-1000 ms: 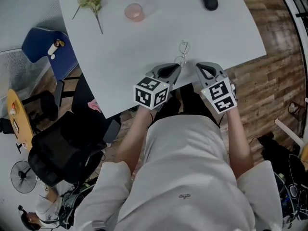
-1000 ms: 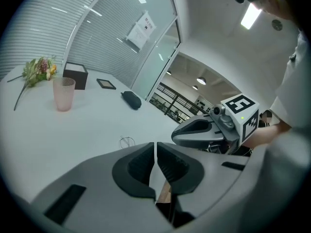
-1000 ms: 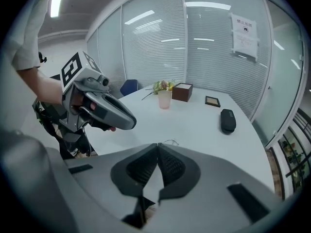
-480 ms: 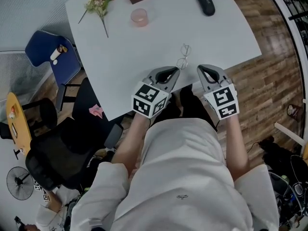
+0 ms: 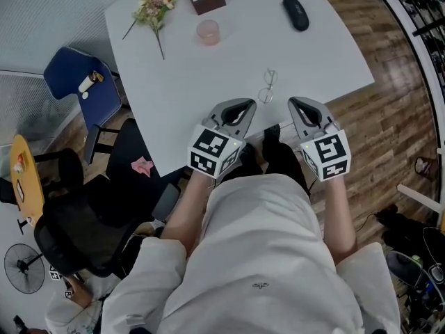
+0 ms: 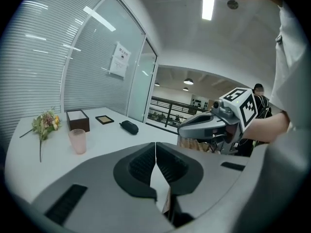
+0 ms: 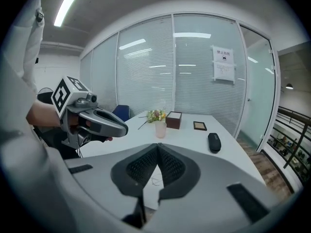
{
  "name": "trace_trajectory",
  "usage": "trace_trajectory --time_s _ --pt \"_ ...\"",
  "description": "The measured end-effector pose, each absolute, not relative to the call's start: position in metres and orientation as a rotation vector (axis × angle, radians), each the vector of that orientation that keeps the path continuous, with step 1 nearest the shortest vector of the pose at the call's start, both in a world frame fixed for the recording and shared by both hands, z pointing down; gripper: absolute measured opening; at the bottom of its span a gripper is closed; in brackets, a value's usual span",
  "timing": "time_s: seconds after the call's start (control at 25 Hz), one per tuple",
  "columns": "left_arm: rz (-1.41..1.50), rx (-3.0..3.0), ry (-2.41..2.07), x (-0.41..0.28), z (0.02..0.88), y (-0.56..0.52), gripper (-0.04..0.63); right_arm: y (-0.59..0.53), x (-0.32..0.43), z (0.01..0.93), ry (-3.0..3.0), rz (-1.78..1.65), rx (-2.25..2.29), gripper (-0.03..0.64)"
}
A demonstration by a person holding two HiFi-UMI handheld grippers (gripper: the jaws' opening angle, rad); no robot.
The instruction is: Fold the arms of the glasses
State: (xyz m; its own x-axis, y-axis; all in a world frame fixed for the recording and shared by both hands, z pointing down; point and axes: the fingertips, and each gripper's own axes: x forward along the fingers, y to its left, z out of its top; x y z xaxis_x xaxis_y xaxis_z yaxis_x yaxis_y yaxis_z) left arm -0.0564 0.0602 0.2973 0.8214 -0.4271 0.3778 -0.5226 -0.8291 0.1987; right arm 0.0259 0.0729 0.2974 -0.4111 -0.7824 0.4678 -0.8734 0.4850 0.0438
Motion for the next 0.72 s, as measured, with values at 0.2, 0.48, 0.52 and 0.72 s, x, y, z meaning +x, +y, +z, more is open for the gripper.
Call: trace_trajectory --time_s 0.2,0.48,0.52,0.72 --pt "0.429 2.717 -0.772 -0.066 0.287 0.060 0.020 0.078 0.025 0.283 -2.346 0.308 1.413 0.006" --pt "0.391 2.724 -0.797 -0.074 0.279 0.059 0.020 0.083 0.022 0.272 -2.377 0.320 1.436 0.005" --pt "0.389 2.727 -0.797 -0.074 0.278 0.059 0.020 0.084 0.021 0.271 -2.380 0.317 1.430 0.005" --pt "0.389 2.738 -0.780 -0.070 0.275 0.062 0.020 0.091 0.015 0.271 -2.382 0.312 1.408 0.003"
